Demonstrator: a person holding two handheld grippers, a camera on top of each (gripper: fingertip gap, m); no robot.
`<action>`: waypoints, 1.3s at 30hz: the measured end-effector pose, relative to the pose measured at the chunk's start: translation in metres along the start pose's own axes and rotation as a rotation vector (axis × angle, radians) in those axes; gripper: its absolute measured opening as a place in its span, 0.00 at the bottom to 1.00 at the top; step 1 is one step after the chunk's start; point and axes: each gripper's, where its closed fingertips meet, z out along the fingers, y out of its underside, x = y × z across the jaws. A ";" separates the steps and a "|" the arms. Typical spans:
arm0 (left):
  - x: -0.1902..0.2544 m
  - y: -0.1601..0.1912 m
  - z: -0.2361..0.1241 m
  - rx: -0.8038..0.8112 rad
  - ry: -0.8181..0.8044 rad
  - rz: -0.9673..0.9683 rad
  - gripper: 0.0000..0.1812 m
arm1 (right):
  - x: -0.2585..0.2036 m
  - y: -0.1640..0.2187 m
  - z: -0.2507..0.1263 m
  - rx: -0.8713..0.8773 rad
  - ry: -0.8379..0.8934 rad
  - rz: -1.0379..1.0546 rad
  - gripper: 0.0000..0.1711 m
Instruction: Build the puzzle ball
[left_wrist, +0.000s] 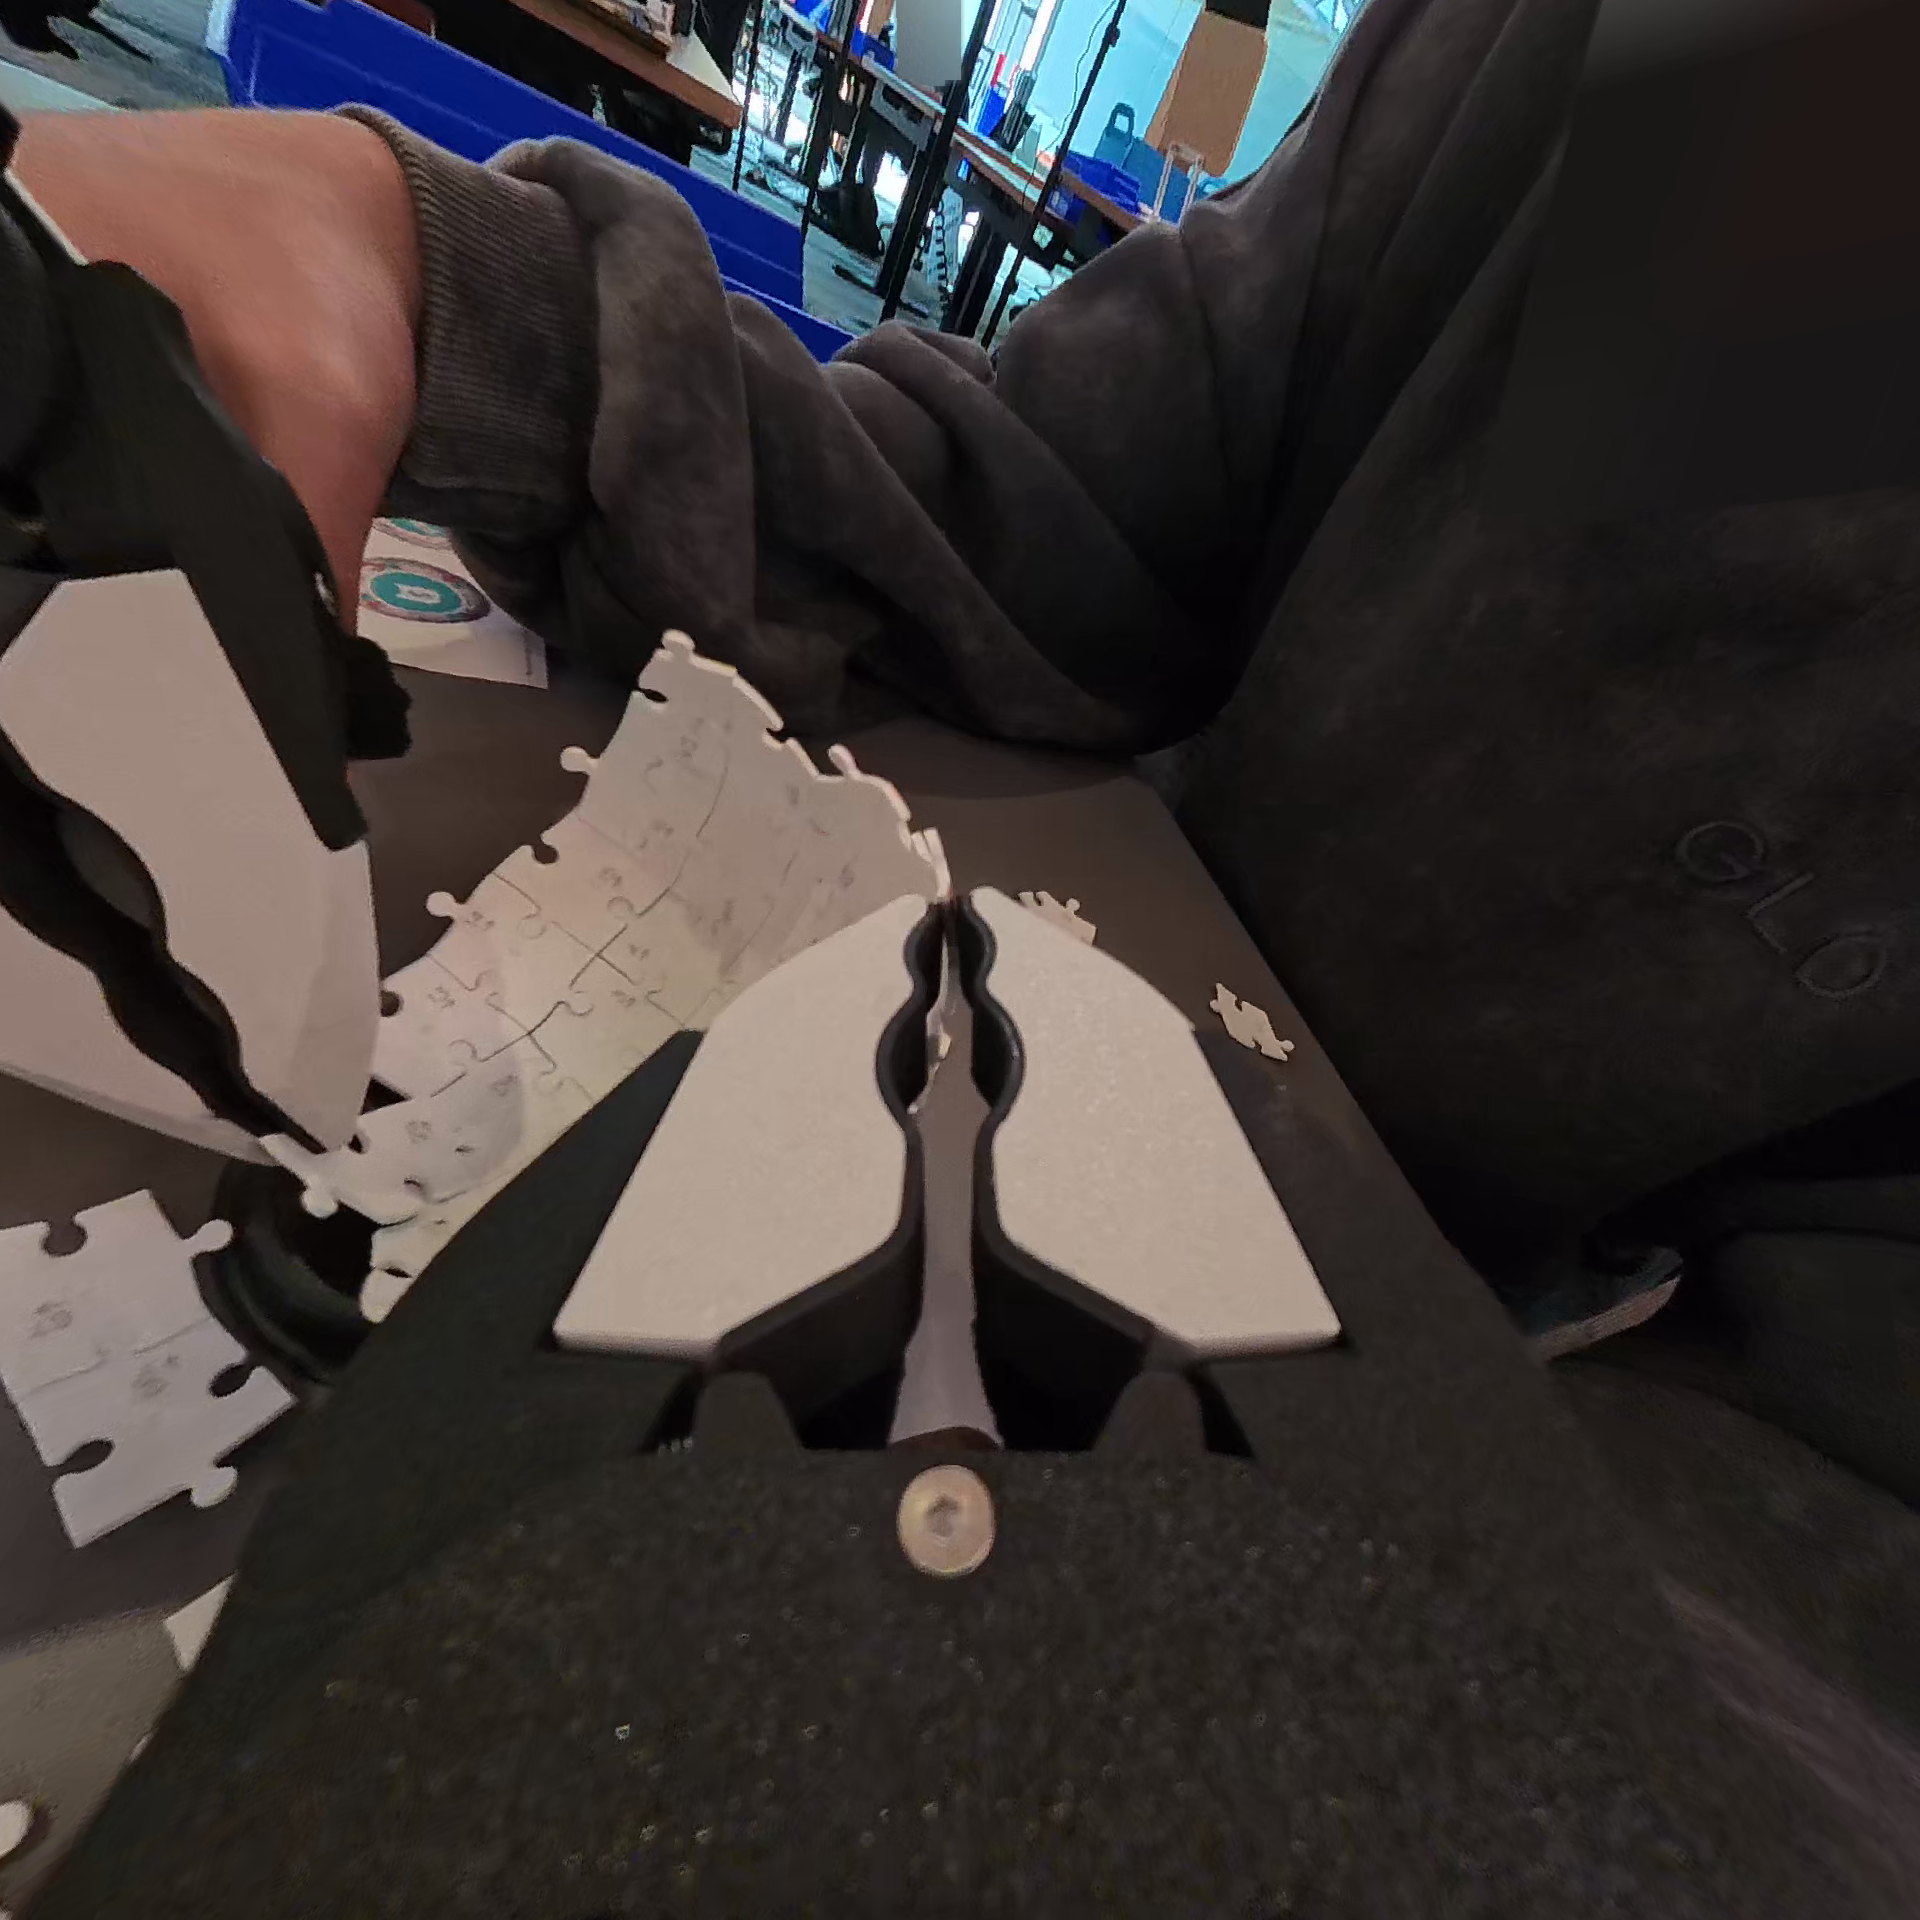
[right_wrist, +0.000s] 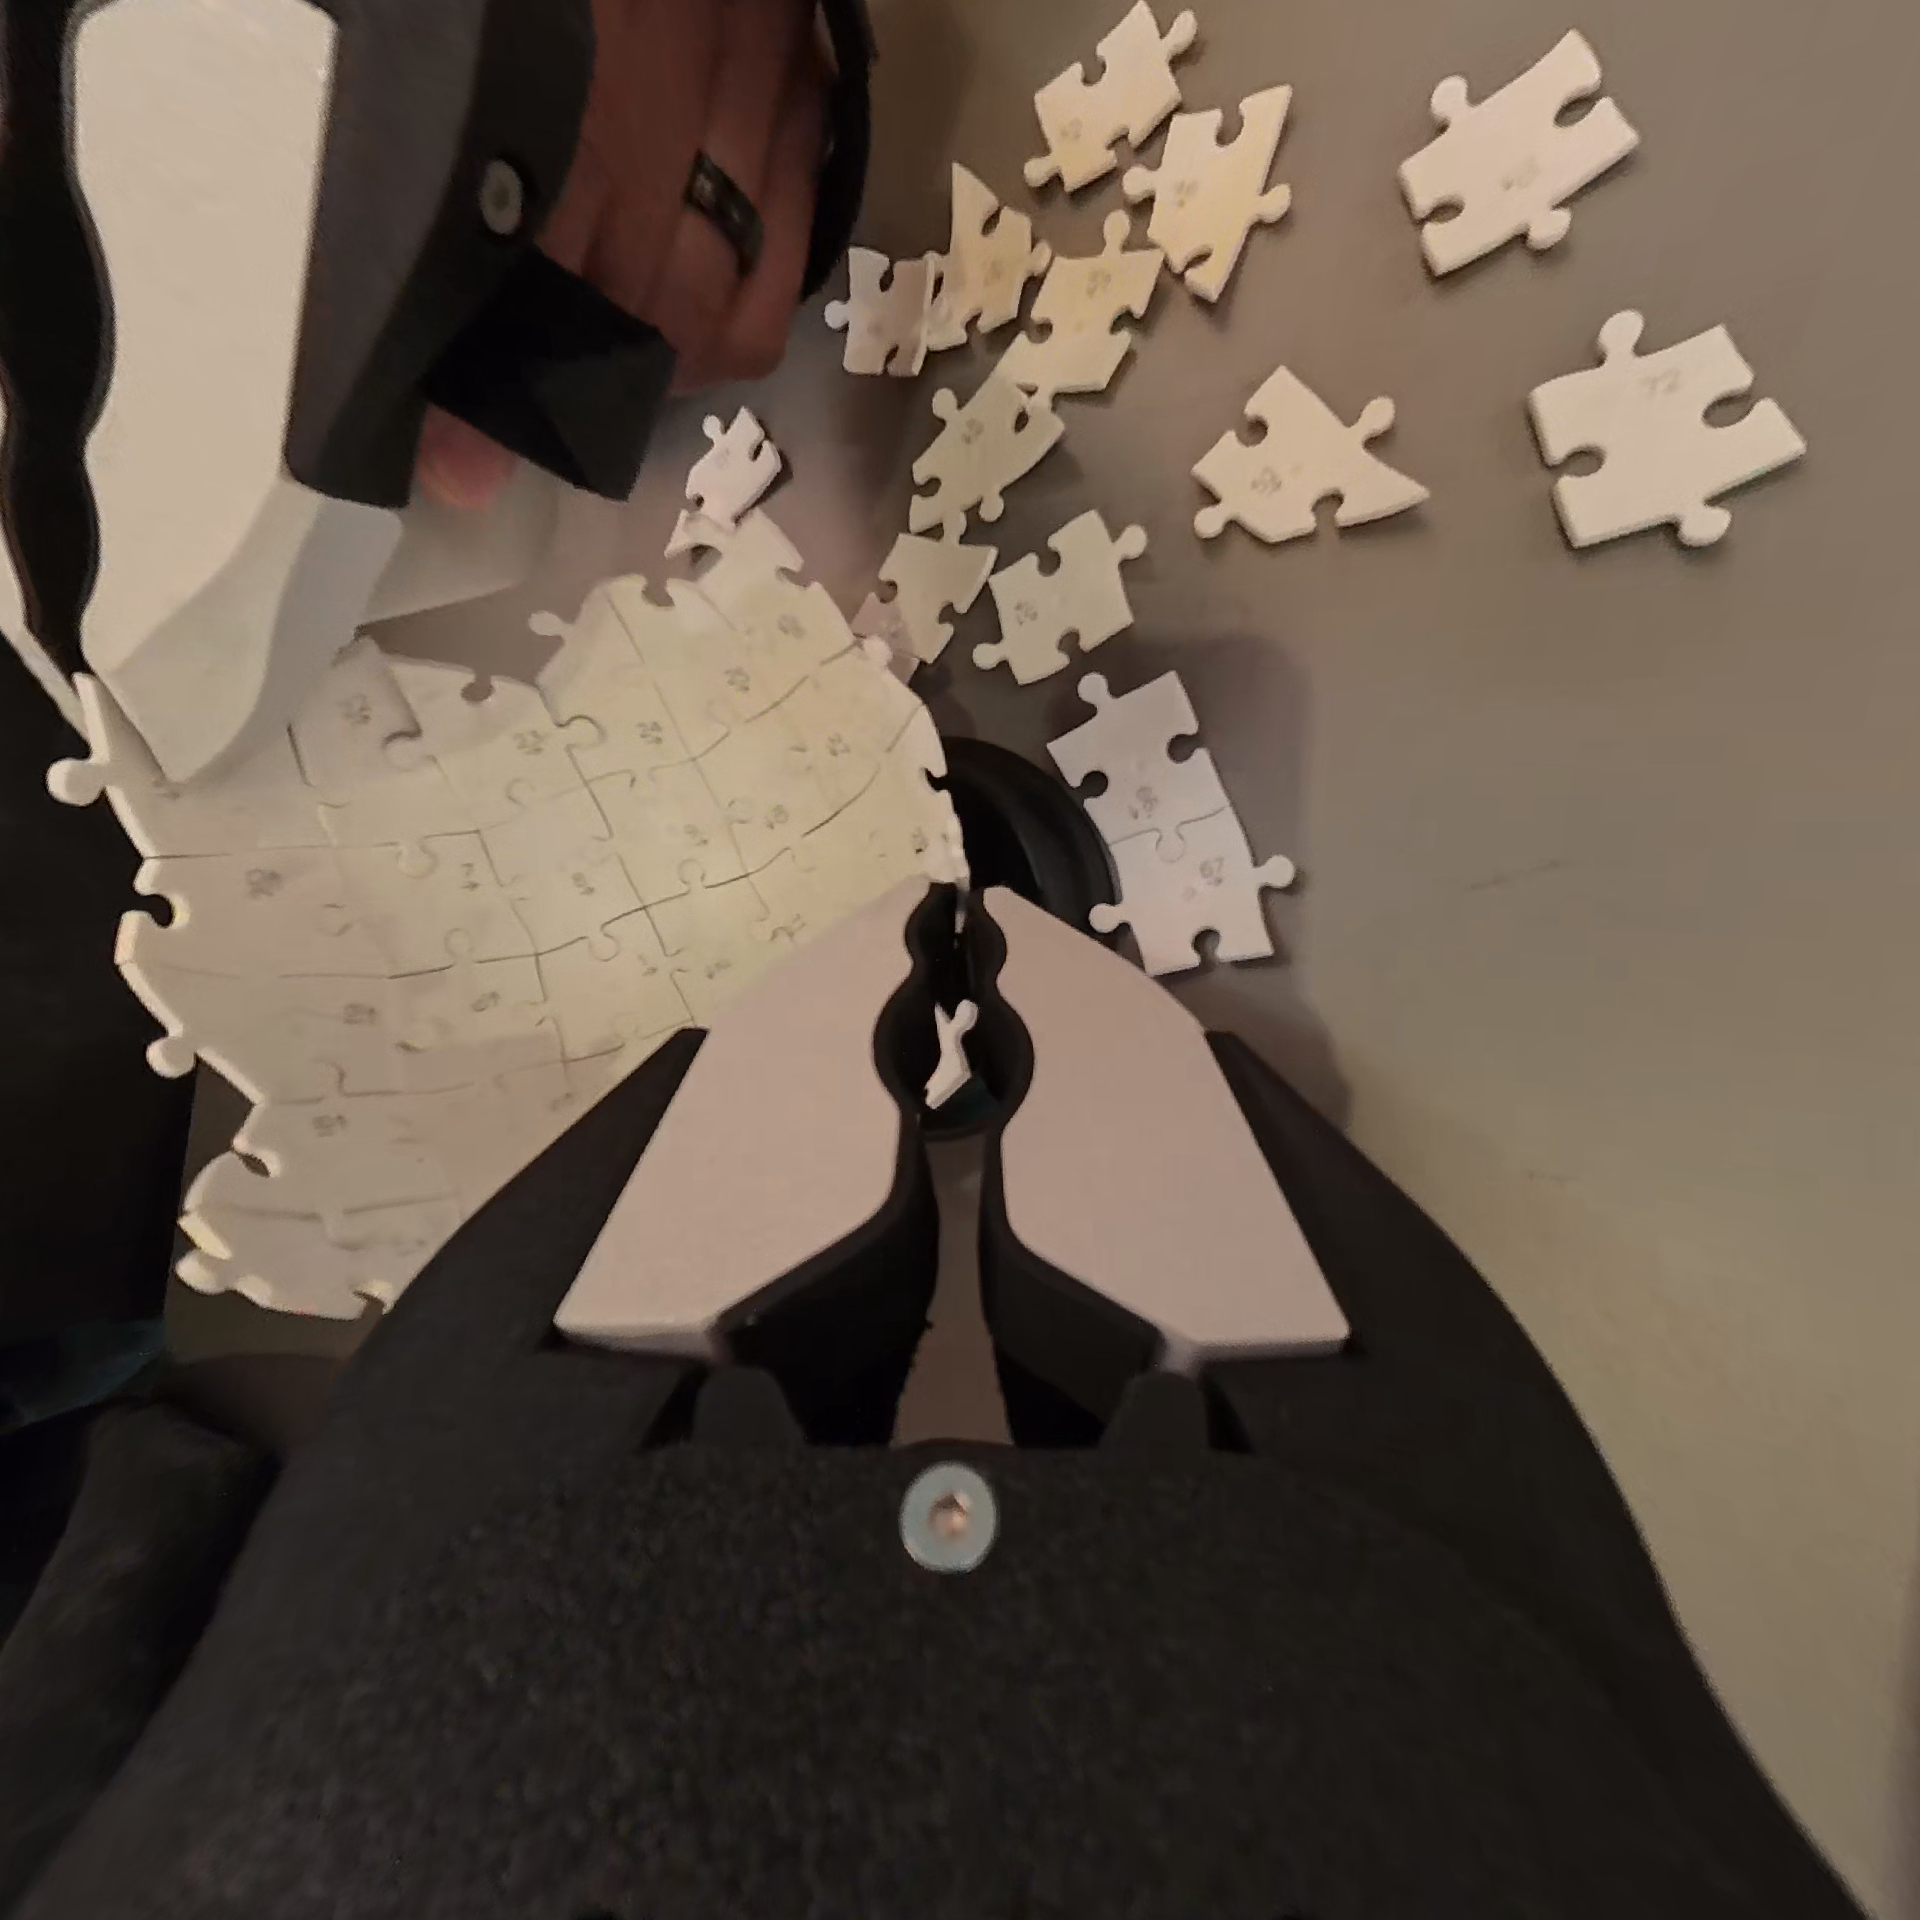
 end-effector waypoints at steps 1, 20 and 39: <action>0.000 0.000 0.000 0.006 0.005 -0.005 0.01 | 0.000 0.001 0.000 -0.008 0.003 0.003 0.01; -0.009 -0.002 -0.002 0.047 0.032 -0.105 0.01 | 0.004 0.001 -0.003 -0.015 0.057 -0.065 0.03; -0.006 -0.005 -0.001 0.068 0.077 -0.136 0.01 | -0.017 0.014 0.022 -0.188 0.025 -0.294 0.00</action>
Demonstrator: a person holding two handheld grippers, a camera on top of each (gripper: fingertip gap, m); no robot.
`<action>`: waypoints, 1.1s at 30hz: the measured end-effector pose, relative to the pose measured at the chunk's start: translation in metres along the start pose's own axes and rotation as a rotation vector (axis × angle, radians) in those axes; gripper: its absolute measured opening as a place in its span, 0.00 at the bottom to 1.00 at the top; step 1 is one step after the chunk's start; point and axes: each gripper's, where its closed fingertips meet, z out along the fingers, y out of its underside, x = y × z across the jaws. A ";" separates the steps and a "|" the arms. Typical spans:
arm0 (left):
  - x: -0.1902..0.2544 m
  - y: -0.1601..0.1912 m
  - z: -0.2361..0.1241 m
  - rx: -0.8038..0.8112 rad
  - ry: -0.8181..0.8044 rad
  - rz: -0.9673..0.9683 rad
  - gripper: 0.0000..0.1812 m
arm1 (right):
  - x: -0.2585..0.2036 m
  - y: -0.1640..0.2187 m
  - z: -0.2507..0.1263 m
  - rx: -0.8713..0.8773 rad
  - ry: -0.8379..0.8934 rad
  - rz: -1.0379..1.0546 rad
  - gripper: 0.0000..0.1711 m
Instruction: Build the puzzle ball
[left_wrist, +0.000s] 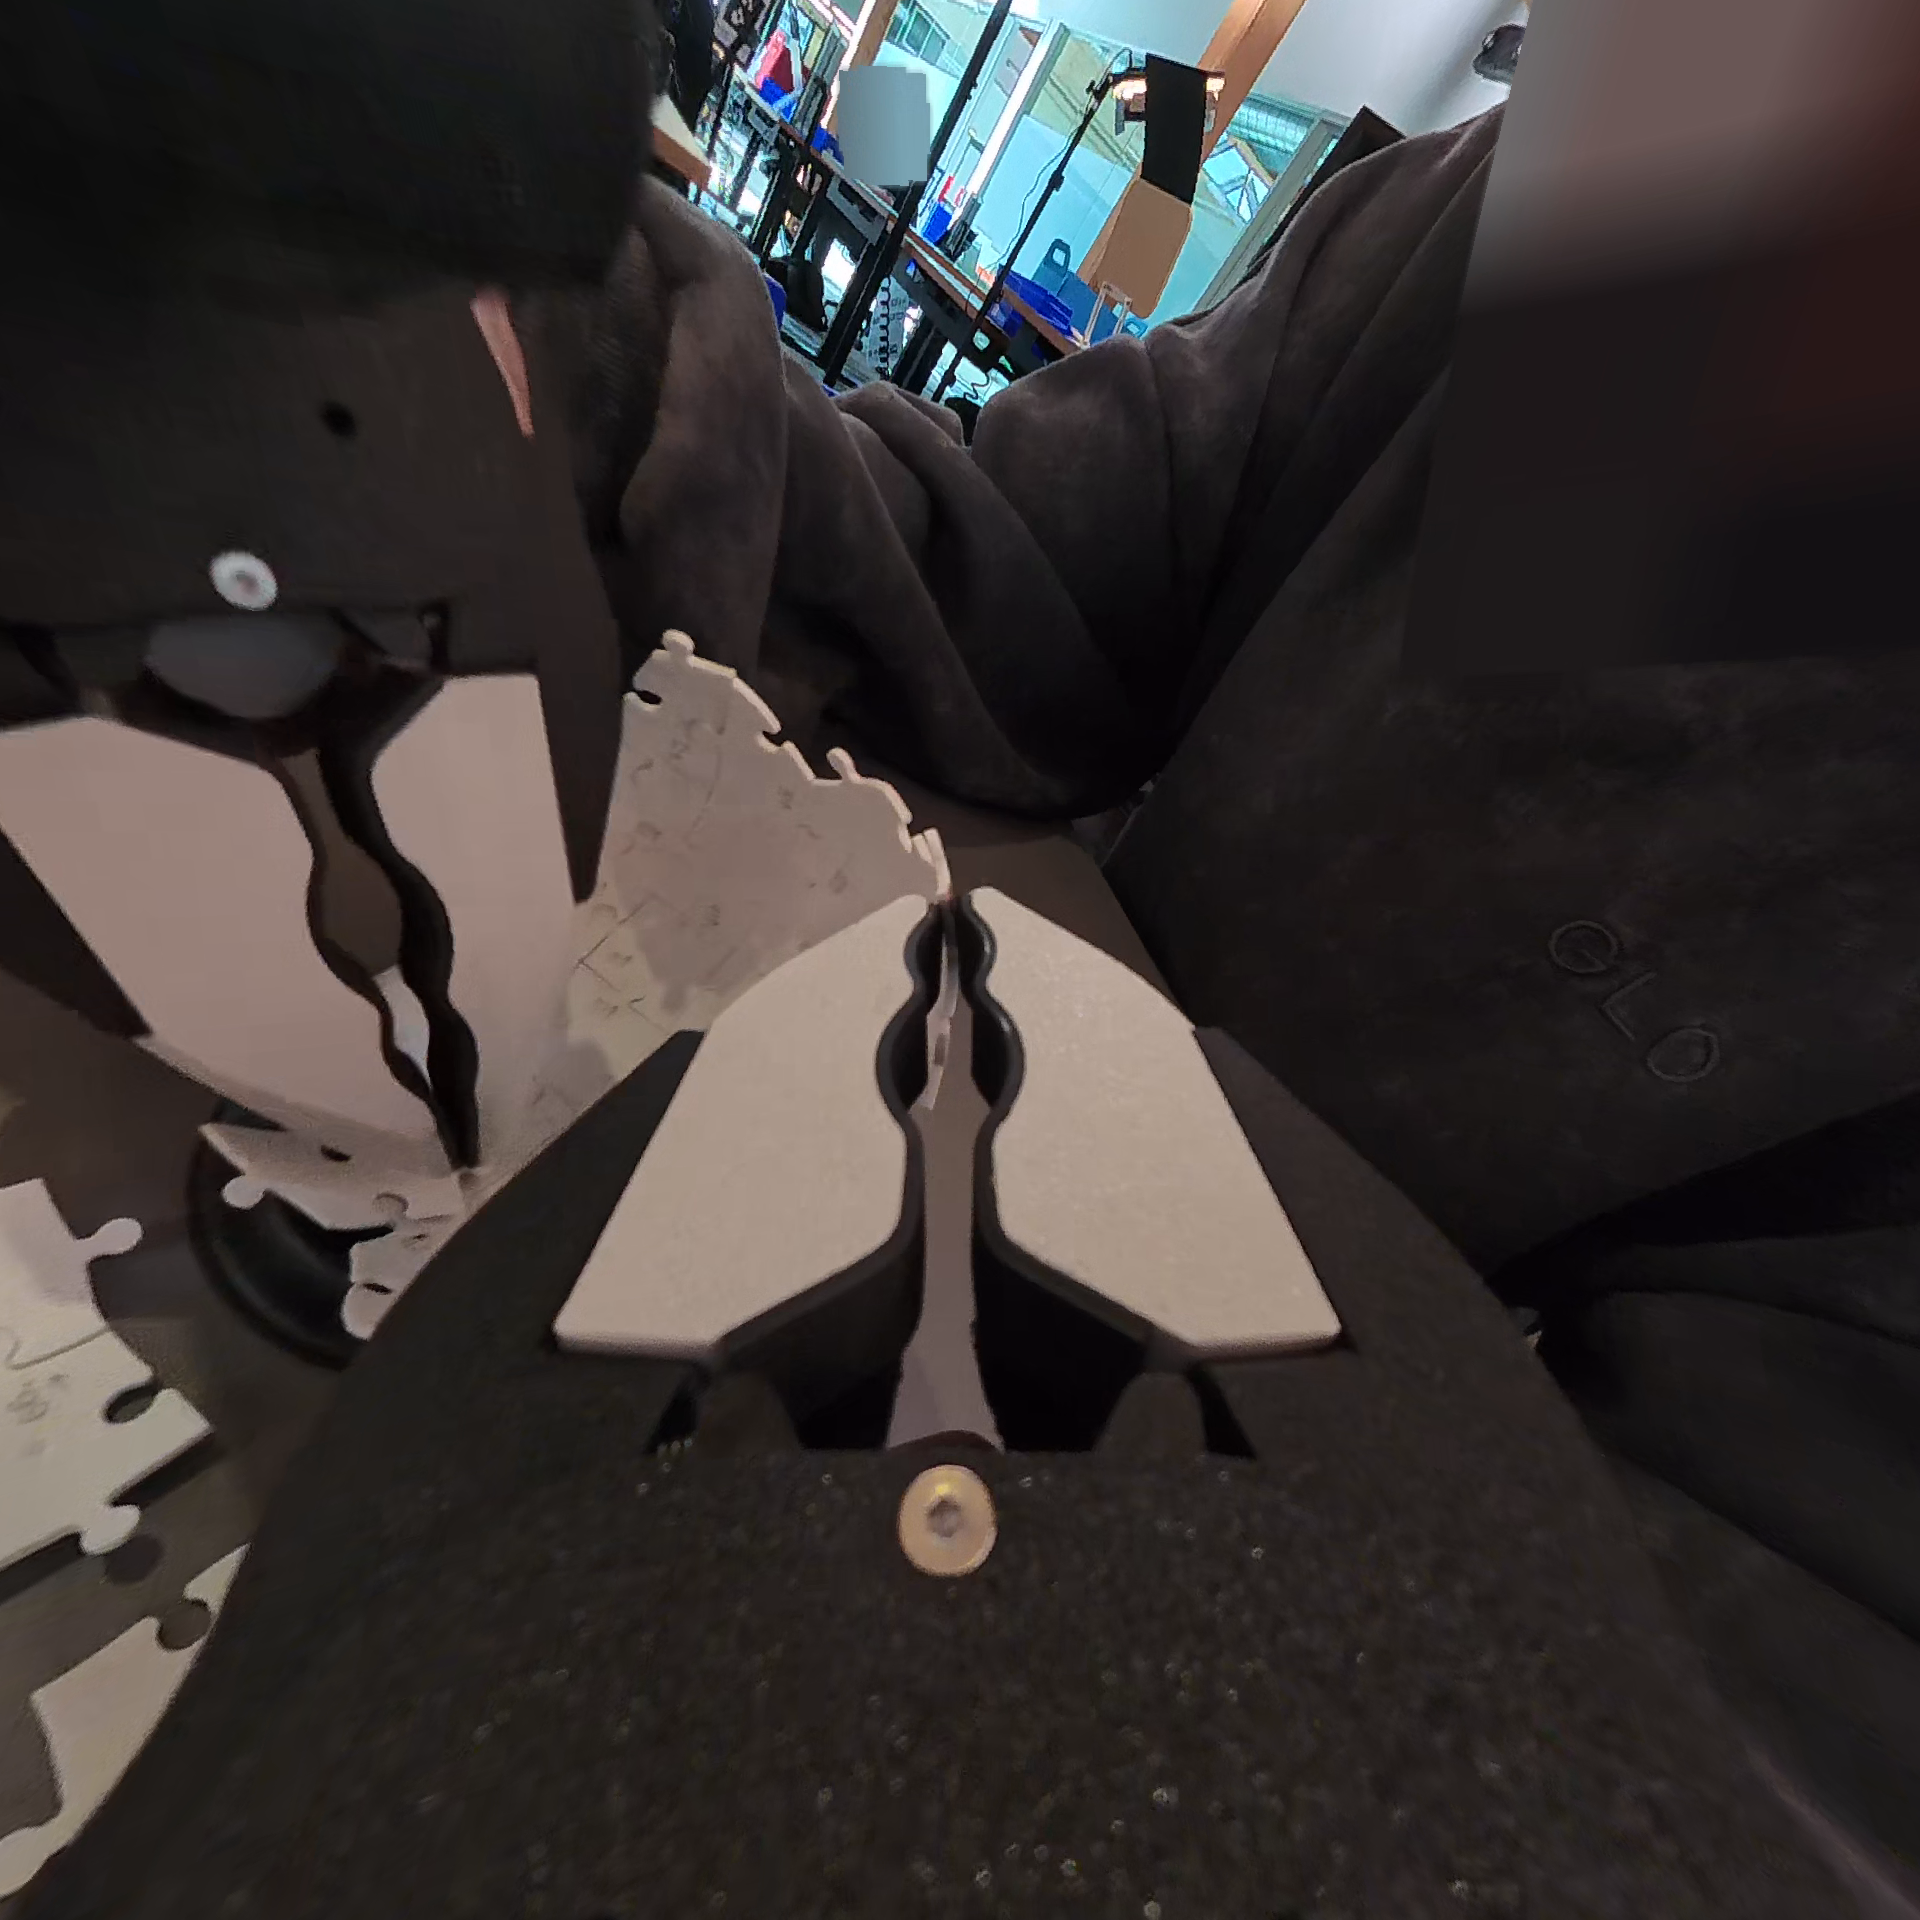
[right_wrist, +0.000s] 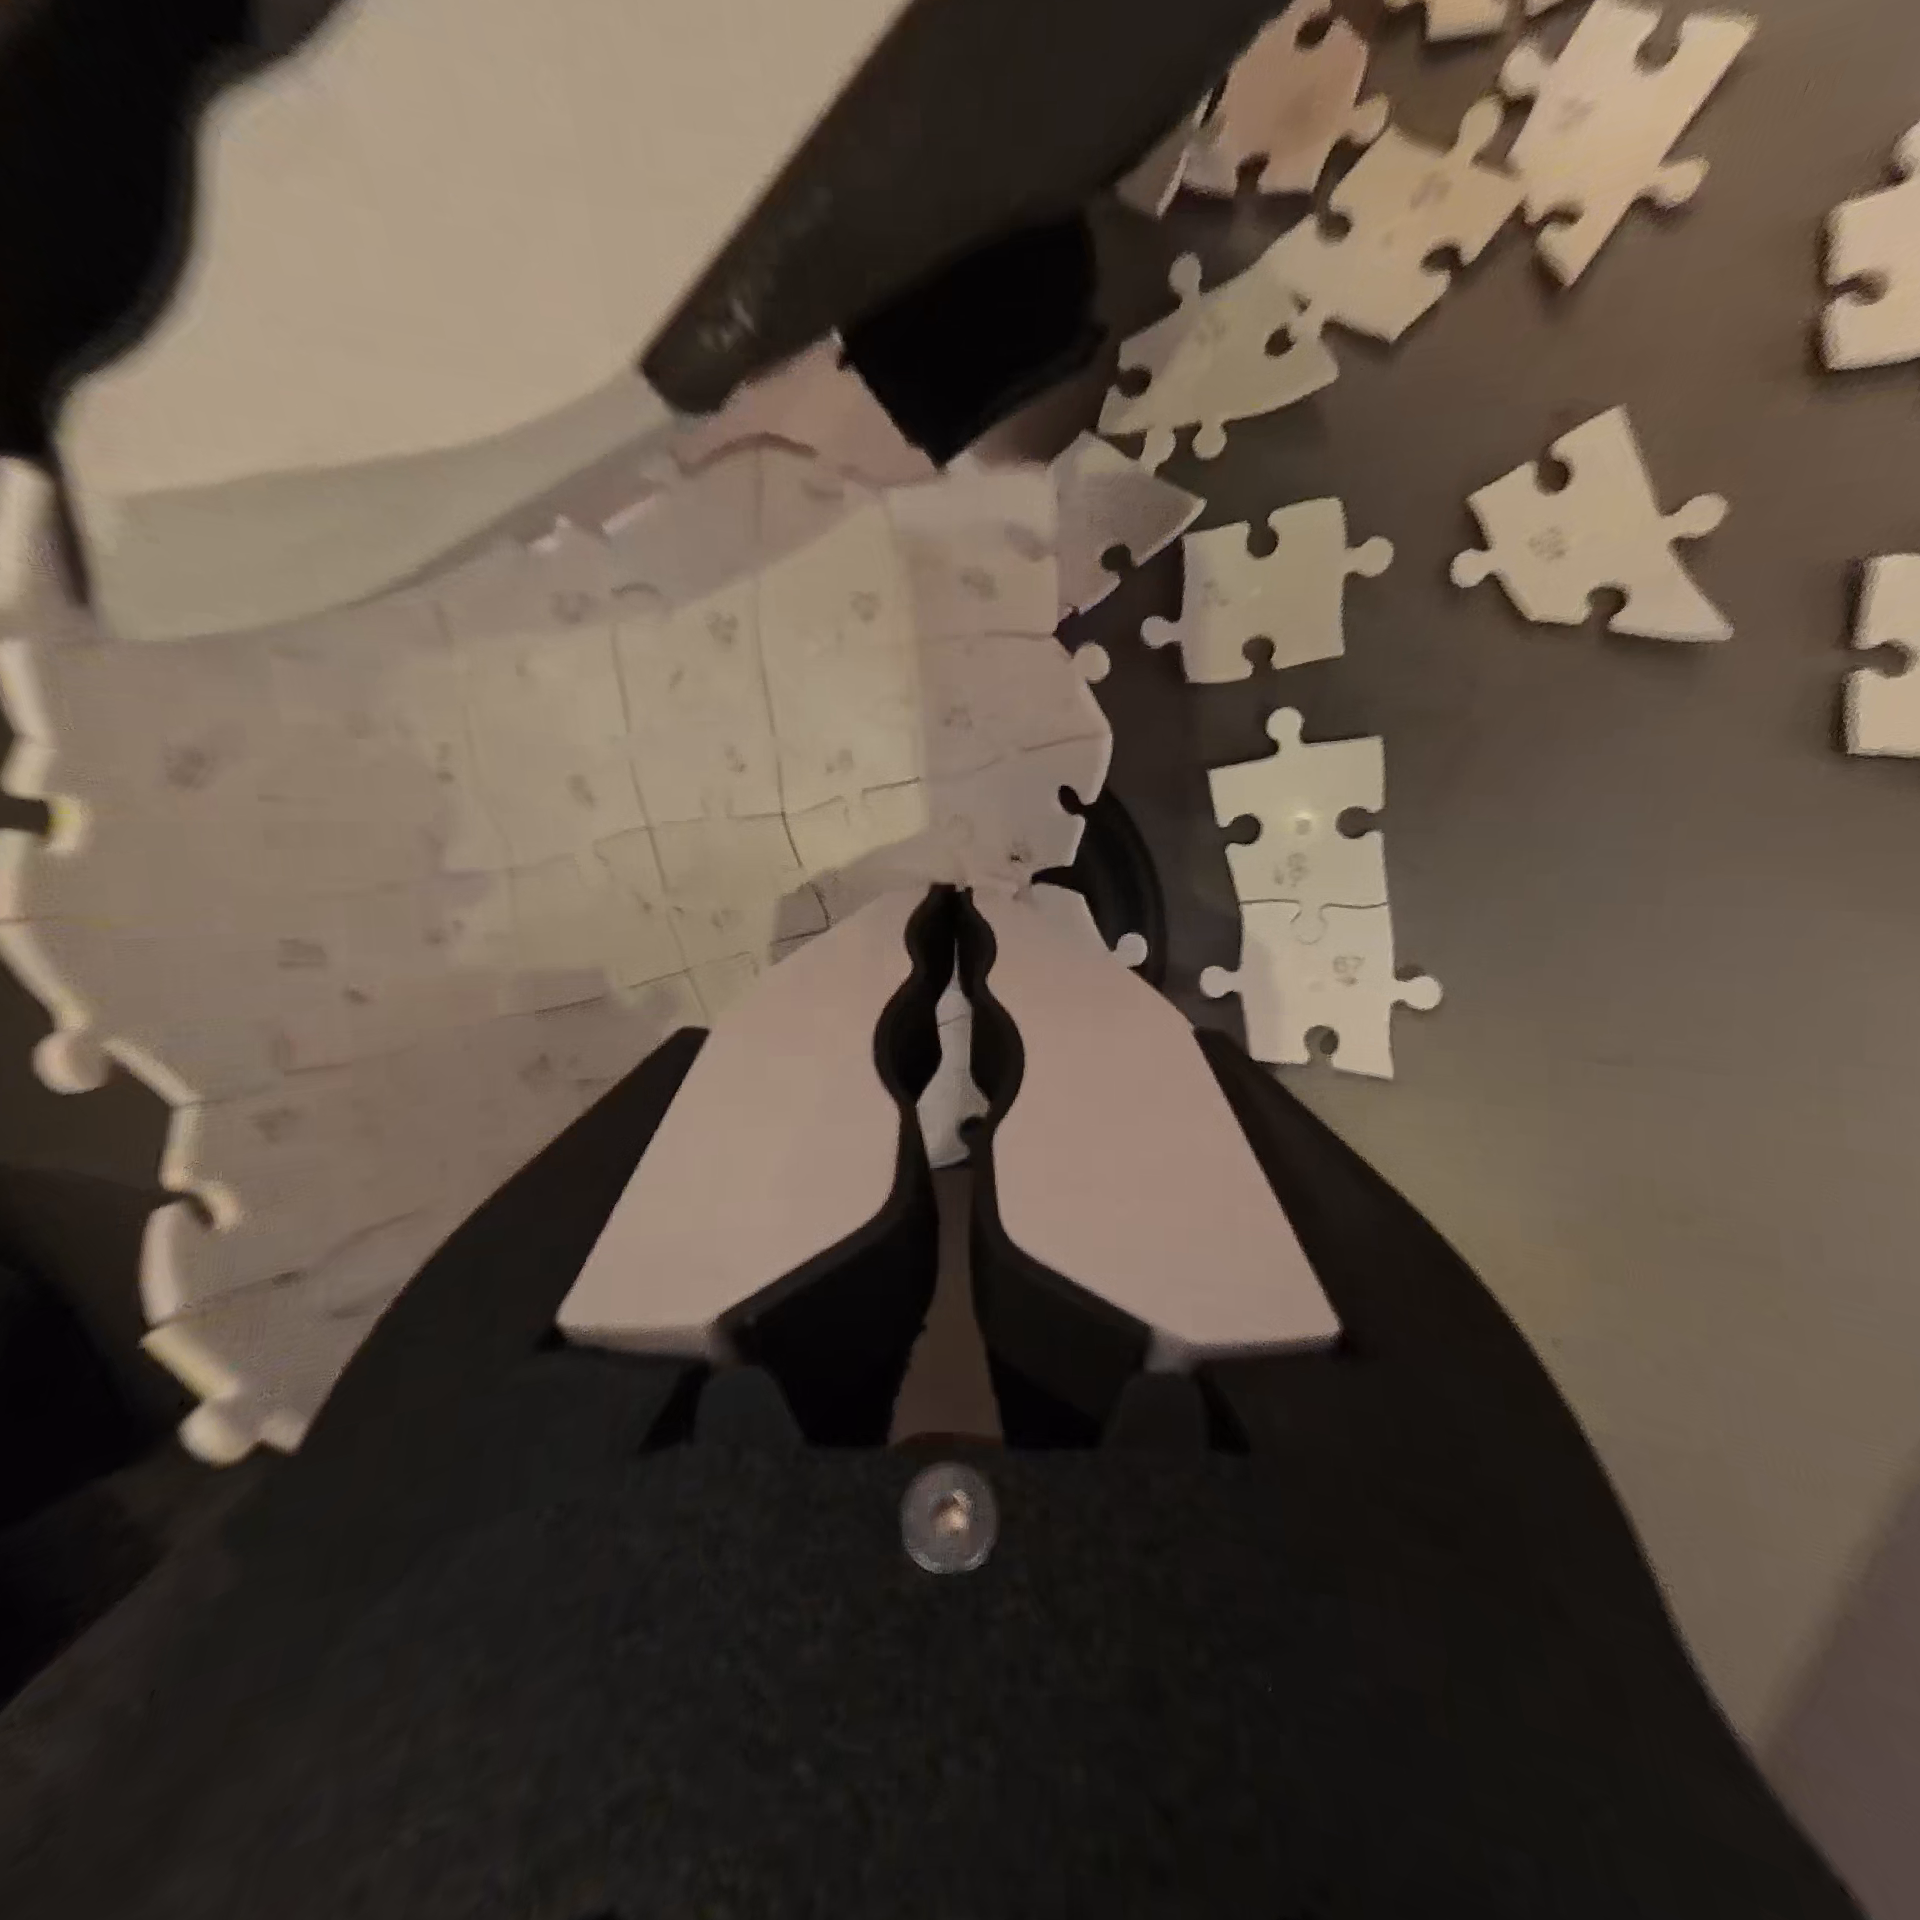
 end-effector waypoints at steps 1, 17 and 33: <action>0.000 0.000 0.000 0.002 0.003 -0.001 0.01 | 0.002 0.003 0.003 -0.020 0.009 -0.006 0.00; -0.001 0.001 -0.002 0.008 0.037 -0.027 0.01 | -0.007 0.000 0.004 -0.012 -0.044 -0.082 0.03; 0.002 0.005 0.000 -0.026 0.024 -0.002 0.01 | 0.027 0.009 -0.030 0.090 0.091 0.009 0.12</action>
